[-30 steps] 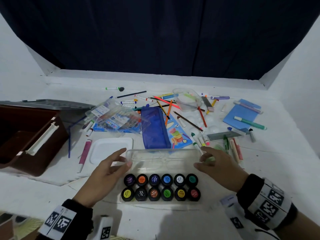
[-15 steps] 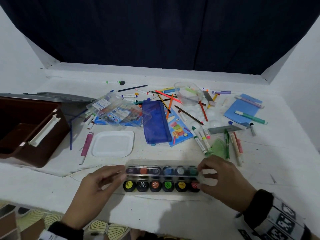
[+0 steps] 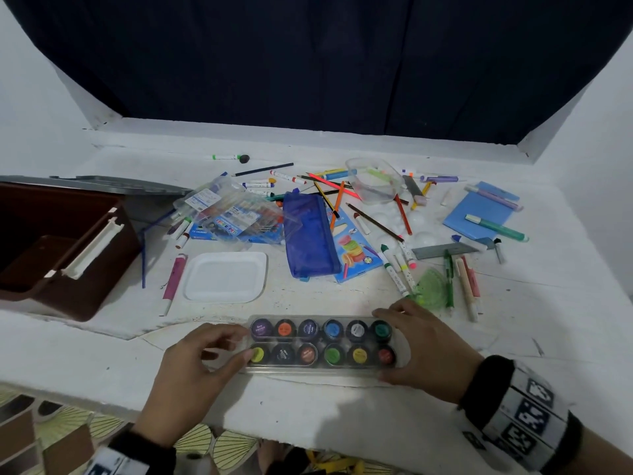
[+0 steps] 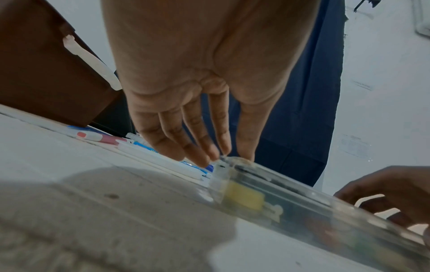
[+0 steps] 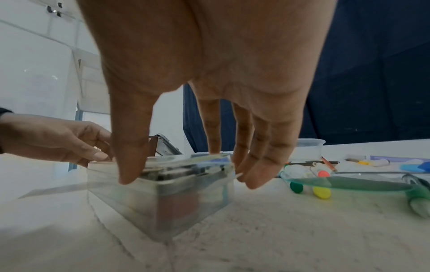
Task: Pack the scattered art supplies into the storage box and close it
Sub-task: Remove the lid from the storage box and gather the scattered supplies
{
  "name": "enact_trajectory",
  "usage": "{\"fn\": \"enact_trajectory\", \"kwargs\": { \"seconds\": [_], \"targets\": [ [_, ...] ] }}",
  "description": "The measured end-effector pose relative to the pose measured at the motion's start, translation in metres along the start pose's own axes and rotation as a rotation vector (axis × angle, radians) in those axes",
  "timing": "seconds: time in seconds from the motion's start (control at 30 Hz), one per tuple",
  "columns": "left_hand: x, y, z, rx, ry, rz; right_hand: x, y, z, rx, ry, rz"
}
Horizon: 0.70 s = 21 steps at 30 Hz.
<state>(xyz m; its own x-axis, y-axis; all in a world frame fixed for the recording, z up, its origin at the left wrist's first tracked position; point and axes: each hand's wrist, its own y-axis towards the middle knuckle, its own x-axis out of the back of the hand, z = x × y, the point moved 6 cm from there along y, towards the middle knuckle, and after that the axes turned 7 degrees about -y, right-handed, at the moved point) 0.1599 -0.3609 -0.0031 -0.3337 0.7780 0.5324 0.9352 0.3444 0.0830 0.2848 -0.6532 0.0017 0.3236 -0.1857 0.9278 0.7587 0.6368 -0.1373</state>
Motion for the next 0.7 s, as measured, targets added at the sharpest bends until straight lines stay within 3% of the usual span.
{"fn": "enact_trajectory", "kwargs": {
  "seconds": [0.13, 0.33, 0.7],
  "targets": [
    [-0.002, 0.002, 0.011, 0.094, 0.043, -0.011, 0.003, 0.002, 0.002, 0.043, -0.025, 0.111],
    [-0.007, 0.004, 0.031, 0.302, -0.021, 0.137, -0.001, 0.005, 0.003, 0.045, -0.055, 0.171],
    [-0.014, 0.020, 0.019, 0.324, -0.236, 0.161, 0.006, 0.031, -0.012, -0.004, 0.020, 0.082]
  ]
}}
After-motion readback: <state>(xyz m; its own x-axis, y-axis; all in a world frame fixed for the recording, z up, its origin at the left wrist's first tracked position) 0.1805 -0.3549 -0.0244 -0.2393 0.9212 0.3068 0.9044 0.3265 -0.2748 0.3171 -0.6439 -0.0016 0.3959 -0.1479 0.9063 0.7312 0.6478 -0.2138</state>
